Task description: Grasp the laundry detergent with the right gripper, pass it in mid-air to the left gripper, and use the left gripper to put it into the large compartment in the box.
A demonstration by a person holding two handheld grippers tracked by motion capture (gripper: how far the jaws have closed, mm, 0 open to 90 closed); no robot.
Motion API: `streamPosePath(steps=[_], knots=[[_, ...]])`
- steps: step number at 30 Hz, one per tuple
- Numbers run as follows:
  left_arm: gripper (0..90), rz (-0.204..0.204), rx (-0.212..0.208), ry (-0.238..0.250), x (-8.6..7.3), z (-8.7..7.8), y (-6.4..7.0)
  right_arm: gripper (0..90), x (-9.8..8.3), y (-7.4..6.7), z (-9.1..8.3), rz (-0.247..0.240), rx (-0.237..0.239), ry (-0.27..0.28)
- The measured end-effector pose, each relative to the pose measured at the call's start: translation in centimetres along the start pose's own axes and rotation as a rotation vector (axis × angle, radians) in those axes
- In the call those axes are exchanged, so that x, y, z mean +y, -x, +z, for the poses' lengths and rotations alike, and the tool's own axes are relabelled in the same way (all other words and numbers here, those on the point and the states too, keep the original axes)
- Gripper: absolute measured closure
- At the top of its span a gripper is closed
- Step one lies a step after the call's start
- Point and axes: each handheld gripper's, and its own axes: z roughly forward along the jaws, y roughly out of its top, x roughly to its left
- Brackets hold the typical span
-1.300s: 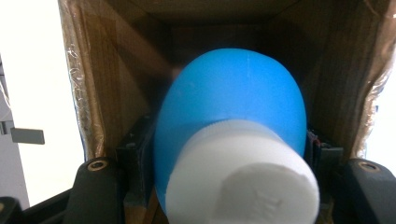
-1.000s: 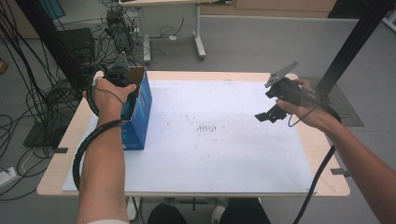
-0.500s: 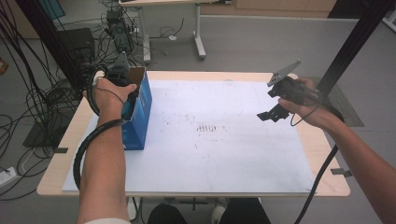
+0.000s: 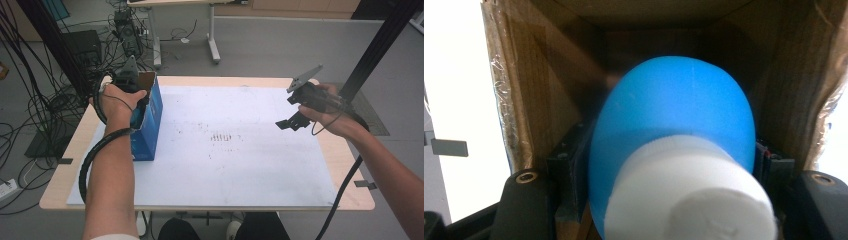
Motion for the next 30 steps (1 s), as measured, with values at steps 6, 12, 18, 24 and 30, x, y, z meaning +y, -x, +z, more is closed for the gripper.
streamPosePath(steps=[6, 12, 18, 24, 30], knots=[[33.9, -0.001, -0.001, 0.001, -0.02, 0.03, -0.05, 1.0, 0.04, -0.01, -0.07, -0.001, -0.002, 0.0], [33.9, 0.003, -0.001, -0.001, 0.0, 0.02, -0.01, 1.0, 0.04, -0.04, -0.03, 0.0, -0.001, 0.001], [34.0, 0.001, -0.002, 0.002, -0.03, 0.03, -0.02, 1.0, 0.05, -0.01, -0.04, 0.0, -0.001, 0.0], [33.9, 0.007, -0.001, 0.002, -0.03, 0.04, 0.01, 1.0, 0.08, 0.01, -0.06, -0.002, 0.0, 0.002], [32.3, 0.011, 0.001, 0.004, -0.1, 0.05, -0.04, 1.0, 0.04, -0.03, -0.04, -0.004, 0.002, 0.004]])
